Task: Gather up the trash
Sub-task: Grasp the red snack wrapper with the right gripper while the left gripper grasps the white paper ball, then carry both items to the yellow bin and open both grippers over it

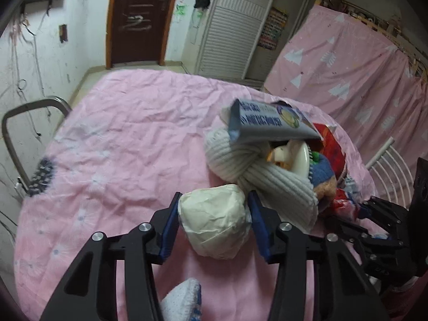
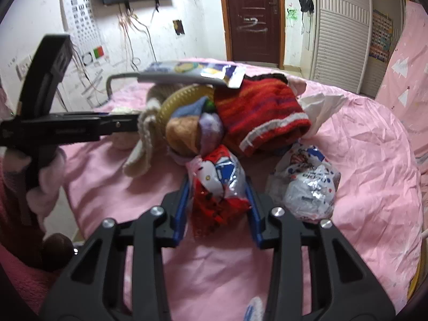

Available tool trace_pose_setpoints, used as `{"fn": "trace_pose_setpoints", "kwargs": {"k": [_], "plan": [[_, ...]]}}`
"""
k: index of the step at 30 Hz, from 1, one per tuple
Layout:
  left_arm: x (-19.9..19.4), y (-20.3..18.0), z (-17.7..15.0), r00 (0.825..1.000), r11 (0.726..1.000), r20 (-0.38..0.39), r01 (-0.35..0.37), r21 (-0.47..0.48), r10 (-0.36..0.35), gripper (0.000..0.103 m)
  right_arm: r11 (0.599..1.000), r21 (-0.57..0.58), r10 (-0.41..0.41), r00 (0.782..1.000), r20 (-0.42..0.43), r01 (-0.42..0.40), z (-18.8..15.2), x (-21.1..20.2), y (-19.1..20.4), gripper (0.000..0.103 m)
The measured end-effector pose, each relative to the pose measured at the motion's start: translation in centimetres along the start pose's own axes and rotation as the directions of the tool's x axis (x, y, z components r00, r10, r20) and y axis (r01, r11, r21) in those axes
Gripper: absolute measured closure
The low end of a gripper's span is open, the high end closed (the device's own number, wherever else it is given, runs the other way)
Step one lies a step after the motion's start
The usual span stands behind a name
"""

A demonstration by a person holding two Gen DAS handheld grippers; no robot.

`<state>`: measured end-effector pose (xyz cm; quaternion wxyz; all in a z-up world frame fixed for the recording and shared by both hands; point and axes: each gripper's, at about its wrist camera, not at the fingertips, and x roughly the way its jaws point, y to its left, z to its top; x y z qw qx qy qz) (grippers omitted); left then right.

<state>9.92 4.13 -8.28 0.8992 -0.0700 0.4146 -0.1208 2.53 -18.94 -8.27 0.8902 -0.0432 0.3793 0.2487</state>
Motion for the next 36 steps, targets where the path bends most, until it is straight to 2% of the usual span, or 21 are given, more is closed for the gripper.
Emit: {"fn": "trace_pose_setpoints", "kwargs": {"k": [8, 12, 15, 21, 25, 30, 36], "plan": [[-3.7, -0.1, 0.5, 0.996, 0.998, 0.065, -0.062, -0.012, 0.063, 0.064, 0.992, 0.056, 0.11, 0.988, 0.105, -0.116, 0.5, -3.0, -0.7, 0.067], [-5.6, -0.7, 0.8, 0.994, 0.998, 0.091, -0.057, 0.01, 0.056, 0.064, 0.99, 0.074, 0.105, 0.983, 0.151, -0.117, 0.9, -4.5, -1.4, 0.067], [-6.5, -3.1, 1.3, 0.993, 0.998, 0.117, -0.025, 0.054, 0.019, 0.064, 0.991, 0.097, 0.076, 0.979, 0.189, -0.096, 0.7, -6.0, -2.7, 0.067], [-6.4, -9.3, 2.5, 0.989, 0.985, 0.122, 0.066, 0.158, -0.086, 0.064, 0.984, 0.179, -0.039, 0.971, 0.237, -0.004, -0.4, -9.3, -7.4, 0.067], [-5.1, -14.5, 3.5, 0.982, 0.963, 0.093, 0.141, 0.229, -0.166, 0.064, 0.963, 0.255, -0.15, 0.957, 0.247, 0.085, -2.2, -12.0, -11.2, 0.067], [-2.9, -21.7, 3.9, 0.969, 0.924, 0.04, 0.218, 0.315, -0.242, 0.064, 0.913, 0.347, -0.3, 0.929, 0.219, 0.213, -5.0, -15.3, -16.2, 0.067], [-0.4, -30.2, 3.5, 0.949, 0.869, -0.038, 0.302, 0.392, -0.312, 0.064, 0.845, 0.432, -0.412, 0.899, 0.151, 0.315, -8.4, -16.8, -21.5, 0.065]]}}
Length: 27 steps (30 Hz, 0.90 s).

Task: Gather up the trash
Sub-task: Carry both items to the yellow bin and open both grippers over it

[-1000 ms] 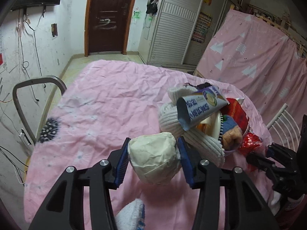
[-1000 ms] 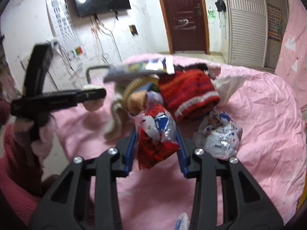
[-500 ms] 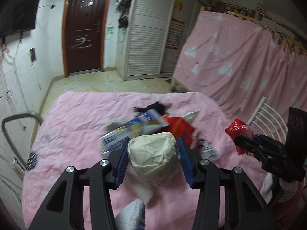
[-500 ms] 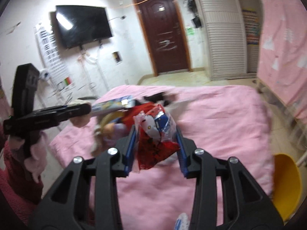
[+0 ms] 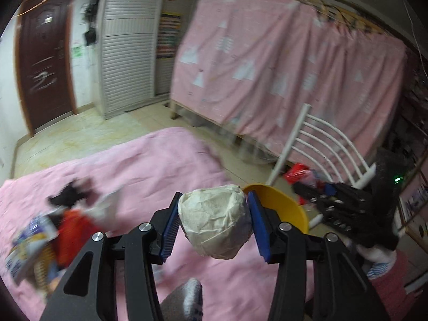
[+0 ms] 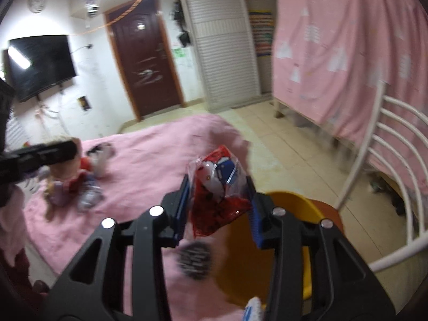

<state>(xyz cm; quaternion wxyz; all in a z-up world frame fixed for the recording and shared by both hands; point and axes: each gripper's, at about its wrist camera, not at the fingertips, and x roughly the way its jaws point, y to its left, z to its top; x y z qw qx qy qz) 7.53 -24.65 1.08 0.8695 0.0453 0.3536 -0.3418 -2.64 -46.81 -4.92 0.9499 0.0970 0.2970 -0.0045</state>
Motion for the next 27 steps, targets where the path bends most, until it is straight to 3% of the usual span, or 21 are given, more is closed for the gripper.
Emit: {"fn": "trace_pose_setpoints", "kwargs": {"k": [3, 4, 6, 8, 16, 19, 20, 27], "plan": [[2.8, -3.1, 0.8, 0.999, 0.999, -0.037, 0.035, 0.031, -0.034, 0.064, 0.999, 0.027, -0.041, 0.999, -0.014, 0.041, -0.8, 0.9, -2.2, 0.063], [3.8, -4.3, 1.1, 0.998, 0.998, -0.05, 0.046, 0.041, -0.044, 0.064, 0.998, 0.043, -0.047, 0.999, -0.02, 0.047, -1.0, 1.2, -3.0, 0.06], [5.5, -6.3, 1.5, 0.995, 0.996, -0.077, 0.073, 0.051, -0.069, 0.064, 0.996, 0.077, -0.052, 0.998, -0.034, 0.055, -1.5, 1.8, -4.5, 0.043], [7.0, -7.6, 1.7, 0.992, 0.994, -0.097, 0.09, 0.055, -0.084, 0.064, 0.993, 0.103, -0.054, 0.998, -0.034, 0.057, -1.7, 2.0, -5.9, 0.039], [12.6, -11.0, 2.2, 0.98, 0.993, -0.17, 0.113, 0.031, -0.106, 0.06, 0.967, 0.227, -0.108, 0.994, -0.025, 0.111, -2.1, 1.2, -10.9, 0.039], [13.1, -11.5, 2.2, 0.978, 0.992, -0.175, 0.12, 0.03, -0.113, 0.039, 0.958, 0.259, -0.12, 0.993, -0.019, 0.121, -2.2, 0.8, -11.9, 0.039], [13.1, -11.5, 2.1, 0.979, 0.993, -0.173, 0.117, 0.032, -0.11, 0.037, 0.957, 0.263, -0.124, 0.992, -0.017, 0.124, -2.2, 0.7, -12.0, 0.039], [11.6, -10.4, 2.1, 0.984, 0.994, -0.152, 0.102, 0.03, -0.096, 0.037, 0.967, 0.234, -0.102, 0.995, -0.023, 0.104, -1.7, 1.3, -10.2, 0.038]]}}
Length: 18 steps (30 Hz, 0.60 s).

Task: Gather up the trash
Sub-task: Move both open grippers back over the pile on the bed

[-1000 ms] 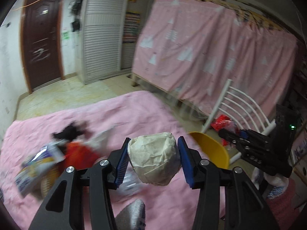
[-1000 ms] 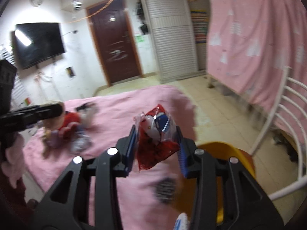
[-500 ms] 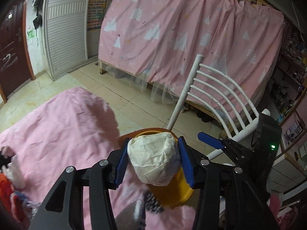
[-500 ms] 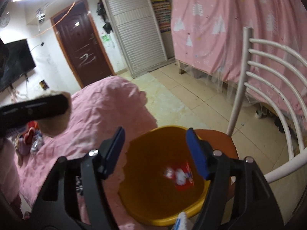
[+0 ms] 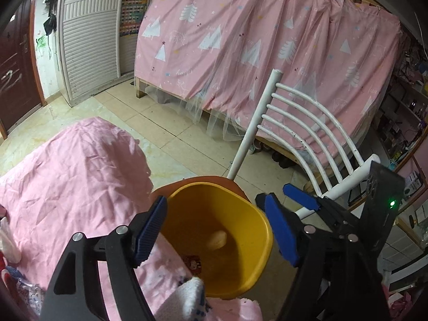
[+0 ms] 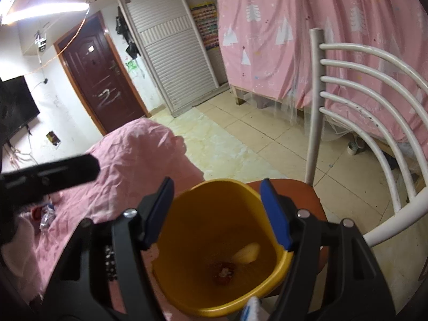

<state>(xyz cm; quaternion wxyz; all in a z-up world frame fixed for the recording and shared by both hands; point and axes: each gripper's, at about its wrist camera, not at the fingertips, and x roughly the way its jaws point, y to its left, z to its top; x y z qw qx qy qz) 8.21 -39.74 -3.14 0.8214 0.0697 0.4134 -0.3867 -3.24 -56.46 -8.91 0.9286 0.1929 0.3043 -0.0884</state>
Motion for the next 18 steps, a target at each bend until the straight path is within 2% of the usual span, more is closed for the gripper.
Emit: {"fn": "trace_pose_setpoints", "kwargs": {"k": [3, 10, 14, 18], "plan": [[-1.5, 1.0, -0.1, 1.0, 1.0, 0.019, -0.005, -0.018, 0.005, 0.037, 0.999, -0.029, 0.016, 1.0, 0.0, -0.016, -0.1, -0.1, 1.5, 0.032], [-6.4, 3.8, -0.8, 0.995, 0.998, 0.085, -0.04, -0.051, 0.044, 0.037, 0.993, -0.097, 0.072, 0.997, 0.013, -0.07, 0.3, -0.7, 6.3, 0.032], [-9.2, 5.7, -1.4, 0.988, 0.993, 0.114, -0.097, -0.066, 0.104, 0.035, 0.984, -0.142, 0.11, 0.994, 0.008, -0.108, 0.3, -0.8, 9.4, 0.032], [-12.1, 8.0, -2.3, 0.973, 0.982, 0.146, -0.168, -0.086, 0.18, 0.032, 0.97, -0.194, 0.148, 0.989, -0.009, -0.147, 0.2, -0.7, 12.9, 0.027]]}}
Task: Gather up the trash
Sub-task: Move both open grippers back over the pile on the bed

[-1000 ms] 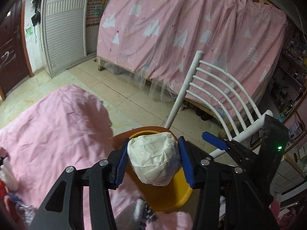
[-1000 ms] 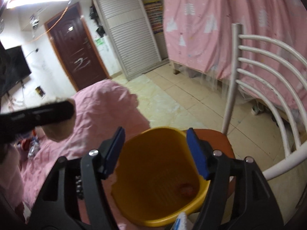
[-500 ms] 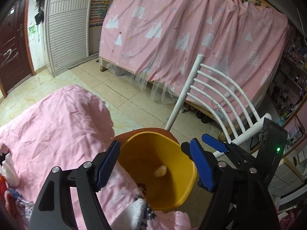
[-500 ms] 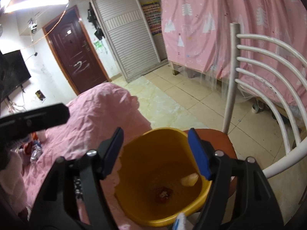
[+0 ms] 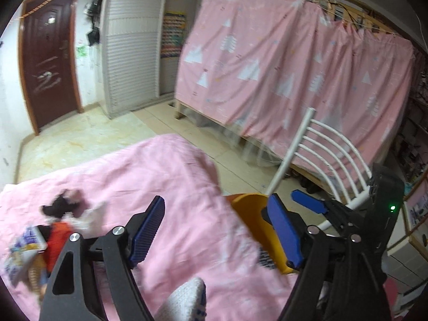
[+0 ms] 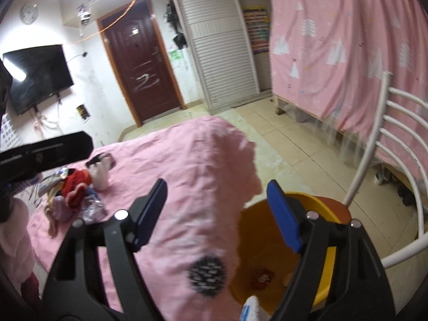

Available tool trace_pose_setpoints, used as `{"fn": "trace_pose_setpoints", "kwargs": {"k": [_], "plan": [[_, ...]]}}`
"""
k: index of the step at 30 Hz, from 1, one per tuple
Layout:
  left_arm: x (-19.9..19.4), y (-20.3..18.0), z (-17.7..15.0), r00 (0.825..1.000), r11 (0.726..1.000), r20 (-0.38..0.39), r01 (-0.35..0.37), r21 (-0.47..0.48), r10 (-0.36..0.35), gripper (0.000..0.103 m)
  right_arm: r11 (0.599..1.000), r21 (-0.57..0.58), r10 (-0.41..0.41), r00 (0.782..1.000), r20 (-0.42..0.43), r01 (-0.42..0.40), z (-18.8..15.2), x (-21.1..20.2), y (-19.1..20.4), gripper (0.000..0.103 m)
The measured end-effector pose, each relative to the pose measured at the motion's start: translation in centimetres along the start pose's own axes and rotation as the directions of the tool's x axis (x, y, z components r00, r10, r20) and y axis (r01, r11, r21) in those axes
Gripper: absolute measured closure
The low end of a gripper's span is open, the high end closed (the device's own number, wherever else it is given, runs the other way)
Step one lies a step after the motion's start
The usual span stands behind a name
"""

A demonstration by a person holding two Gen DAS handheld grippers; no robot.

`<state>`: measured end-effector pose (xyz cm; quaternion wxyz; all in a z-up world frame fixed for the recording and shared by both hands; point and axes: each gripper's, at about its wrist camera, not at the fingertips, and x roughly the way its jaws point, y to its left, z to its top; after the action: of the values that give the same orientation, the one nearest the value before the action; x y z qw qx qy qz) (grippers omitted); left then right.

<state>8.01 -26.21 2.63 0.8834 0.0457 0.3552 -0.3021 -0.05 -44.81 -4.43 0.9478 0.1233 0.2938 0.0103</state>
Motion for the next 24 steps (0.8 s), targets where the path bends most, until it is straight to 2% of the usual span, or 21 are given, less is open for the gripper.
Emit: {"fn": "trace_pose_setpoints", "kwargs": {"k": [4, 10, 17, 24], "plan": [[-2.1, 2.6, -0.6, 0.995, 0.996, 0.037, -0.094, -0.004, 0.094, 0.028, 0.998, -0.05, 0.033, 0.999, -0.02, -0.034, 0.0, 0.5, 2.9, 0.026], [-5.1, 7.1, -1.8, 0.982, 0.984, 0.065, -0.175, -0.032, 0.177, 0.022, 0.99, -0.113, 0.078, 0.995, -0.065, -0.085, -0.2, 1.9, 7.2, 0.025], [-8.1, 12.8, -3.2, 0.967, 0.966, 0.077, -0.233, -0.115, 0.243, 0.018, 0.975, -0.176, 0.115, 0.985, -0.129, -0.137, -1.0, 3.6, 11.3, 0.021], [-10.8, 16.8, -5.7, 0.963, 0.949, 0.074, -0.239, -0.206, 0.259, 0.017, 0.954, -0.234, 0.146, 0.972, -0.186, -0.188, -1.7, 5.1, 14.9, 0.02]]}}
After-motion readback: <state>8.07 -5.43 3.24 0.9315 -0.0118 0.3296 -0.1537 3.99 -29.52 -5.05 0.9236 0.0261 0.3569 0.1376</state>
